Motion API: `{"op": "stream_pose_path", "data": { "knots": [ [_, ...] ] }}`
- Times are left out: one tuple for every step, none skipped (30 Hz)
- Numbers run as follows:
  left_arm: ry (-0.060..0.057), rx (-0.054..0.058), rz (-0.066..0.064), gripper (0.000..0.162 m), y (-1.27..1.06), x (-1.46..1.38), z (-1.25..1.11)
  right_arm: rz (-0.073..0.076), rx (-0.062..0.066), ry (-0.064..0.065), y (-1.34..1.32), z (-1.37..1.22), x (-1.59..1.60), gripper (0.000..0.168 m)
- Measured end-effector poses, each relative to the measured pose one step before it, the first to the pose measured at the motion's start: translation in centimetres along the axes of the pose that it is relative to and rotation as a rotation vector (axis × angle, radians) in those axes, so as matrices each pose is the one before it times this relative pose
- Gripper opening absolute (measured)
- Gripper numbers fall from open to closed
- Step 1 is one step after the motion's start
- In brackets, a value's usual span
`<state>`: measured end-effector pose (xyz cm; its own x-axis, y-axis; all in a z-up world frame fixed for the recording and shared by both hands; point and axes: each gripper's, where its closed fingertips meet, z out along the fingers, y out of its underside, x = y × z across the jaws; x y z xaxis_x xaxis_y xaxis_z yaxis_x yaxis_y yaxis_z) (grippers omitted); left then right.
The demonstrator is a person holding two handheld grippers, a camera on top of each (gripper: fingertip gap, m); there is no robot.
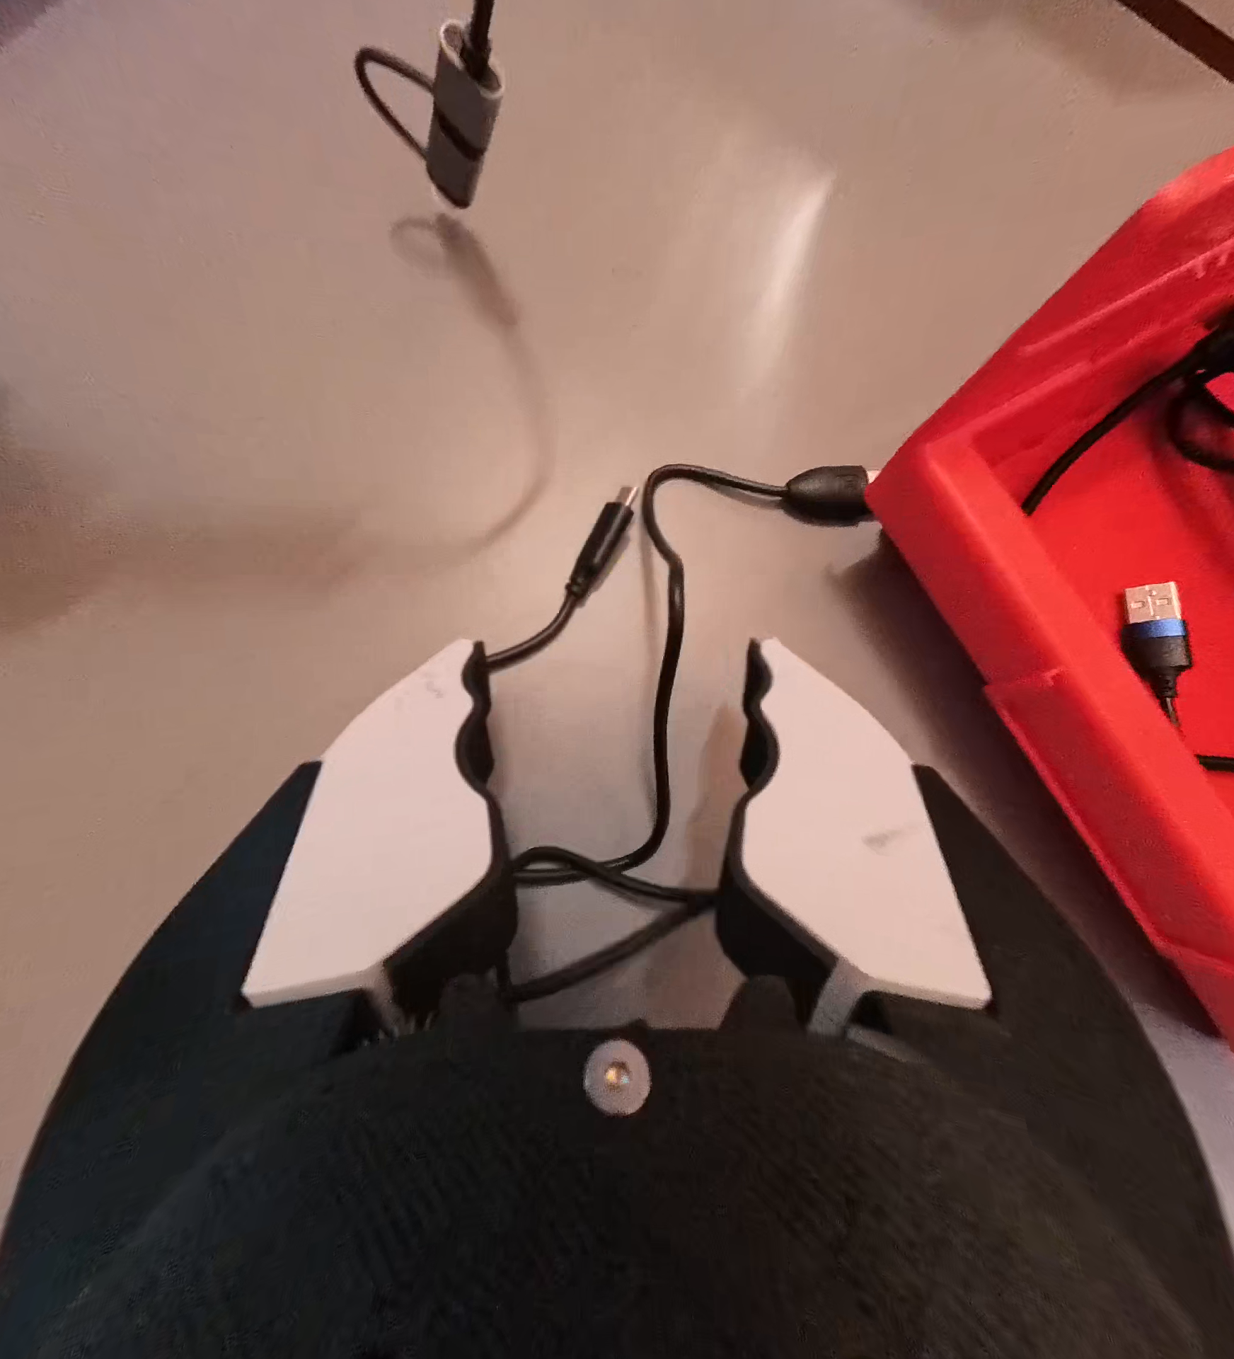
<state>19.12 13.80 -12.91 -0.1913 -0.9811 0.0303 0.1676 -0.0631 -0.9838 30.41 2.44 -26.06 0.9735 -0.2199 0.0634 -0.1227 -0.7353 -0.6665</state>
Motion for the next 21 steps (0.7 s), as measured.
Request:
{"op": "stream_pose_path", "data": {
  "knots": [
    [0.0042,-0.0019,-0.0011,0.023,0.077,0.089,0.044,-0.0097,-0.0184,-0.0159,0.241,-0.016,-0.302,0.072],
    [0.0053,-0.001,-0.0035,0.023,0.063,0.091,0.046,-0.0105,-0.023,-0.0137,0.342,0.023,-0.211,0.078],
    [0.0005,0.0017,-0.0047,0.023,0.008,0.007,0.01,-0.0101,-0.0251,-0.0213,0.408,0.015,-0.255,0.083],
    [0.0023,0.0003,-0.0029,0.023,-0.003,0.029,0.008,-0.0029,-0.0152,-0.0305,0.267,-0.063,-0.273,0.089],
    [0.0057,-0.0023,0.0004,0.023,0.013,0.046,0.012,0.0006,0.0077,-0.0212,-0.082,-0.219,-0.038,0.09],
    [0.0016,0.0001,0.0021,0.023,-0.033,0.008,-0.004,-0.0028,0.0313,-0.0256,-0.435,-0.409,-0.125,0.09],
    [-0.0017,0.002,0.0011,0.023,-0.044,-0.051,-0.029,-0.0072,0.0292,-0.0488,-0.458,-0.538,-0.482,0.091],
    [0.0025,-0.0007,-0.0006,0.023,0.007,-0.004,-0.003,-0.01,0.0171,-0.0608,-0.345,-0.59,-0.703,0.093],
    [0.0039,-0.0028,-0.0015,0.023,0.048,-0.006,0.004,-0.0231,-0.0047,-0.0547,-0.072,-0.547,-0.647,0.095],
    [-0.0017,-0.0008,-0.0025,0.023,0.061,-0.062,0.004,-0.0282,-0.0152,-0.0264,0.079,-0.492,-0.322,0.1],
    [-0.0006,0.001,-0.0031,0.023,0.023,-0.035,-0.01,-0.0233,-0.0198,-0.0089,0.112,-0.486,-0.133,0.105],
    [0.005,-0.002,-0.0017,0.023,0.049,0.038,0.015,-0.0161,-0.0177,-0.0089,0.103,-0.49,-0.148,0.108],
    [0.0018,-0.0008,0.001,0.023,0.024,0.012,0.012,-0.0121,-0.0085,-0.0167,-0.053,-0.557,-0.298,0.109],
    [-0.0029,0.0043,0.0014,0.023,-0.074,-0.024,-0.024,-0.0235,0.0472,0.0073,-0.956,-0.723,-0.003,0.109],
    [0.0022,0.0016,0.0009,0.023,-0.045,0.03,-0.014,-0.0169,0.1079,0.0417,-1.86,-0.904,0.51,0.107],
    [0.0061,-0.0034,0.0004,0.023,0.033,0.065,0.027,-0.0069,0.1032,0.0139,-1.813,-0.815,0.218,0.104],
    [-0.0003,-0.0005,-0.0008,0.023,0.04,0.005,0.013,-0.0022,0.0498,-0.0275,-0.971,-0.664,-0.3,0.104],
    [-0.0013,0.002,-0.0026,0.023,0.033,-0.011,0.001,0.0054,-0.0198,-0.0354,0.108,-0.465,-0.432,0.105],
    [0.0048,-0.0022,-0.0033,0.023,0.078,0.07,0.035,0.0062,-0.0871,-0.0211,1.214,-0.201,-0.257,0.109],
    [0.0026,-0.0023,-0.0016,0.023,0.068,0.043,0.029,-0.0159,-0.1156,0.001,1.689,0.052,0.046,0.111],
    [-0.002,0.0023,0.0007,0.023,-0.021,0.003,0.002,-0.0273,-0.0905,0.0388,1.36,0.333,0.547,0.111]
  ]
}}
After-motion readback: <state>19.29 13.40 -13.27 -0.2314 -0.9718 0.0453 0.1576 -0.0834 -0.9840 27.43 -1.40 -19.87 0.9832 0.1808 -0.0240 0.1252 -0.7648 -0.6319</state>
